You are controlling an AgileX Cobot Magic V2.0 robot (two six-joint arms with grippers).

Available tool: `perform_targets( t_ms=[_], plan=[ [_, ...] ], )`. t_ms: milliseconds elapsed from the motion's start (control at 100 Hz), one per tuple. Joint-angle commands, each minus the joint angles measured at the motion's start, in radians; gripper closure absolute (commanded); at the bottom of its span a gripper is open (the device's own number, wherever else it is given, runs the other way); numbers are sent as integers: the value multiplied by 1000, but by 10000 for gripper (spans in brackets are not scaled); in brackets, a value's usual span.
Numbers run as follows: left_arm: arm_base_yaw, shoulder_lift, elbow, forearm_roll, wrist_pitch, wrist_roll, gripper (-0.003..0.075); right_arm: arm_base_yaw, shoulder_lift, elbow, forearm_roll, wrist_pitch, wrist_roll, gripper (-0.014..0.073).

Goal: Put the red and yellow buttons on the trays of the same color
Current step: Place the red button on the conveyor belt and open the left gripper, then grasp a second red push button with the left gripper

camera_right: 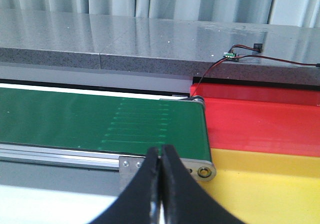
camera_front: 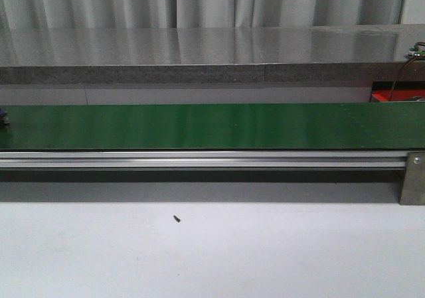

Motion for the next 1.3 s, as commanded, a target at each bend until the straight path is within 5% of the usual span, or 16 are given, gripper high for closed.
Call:
perform_targets(
  t_ms=[0,380,1290],
  plan=[
    [62,-56,38,18,-99,-26,50,-2,-18,-18,-11,-80,-2,662],
    [290,-5,120,-18,-210,-30,50,-2,-18,-18,-11,-80,-2,662],
    [306,261,119,41,-349,-71,50,-2,-18,-18,-11,-80,-2,662]
  ],
)
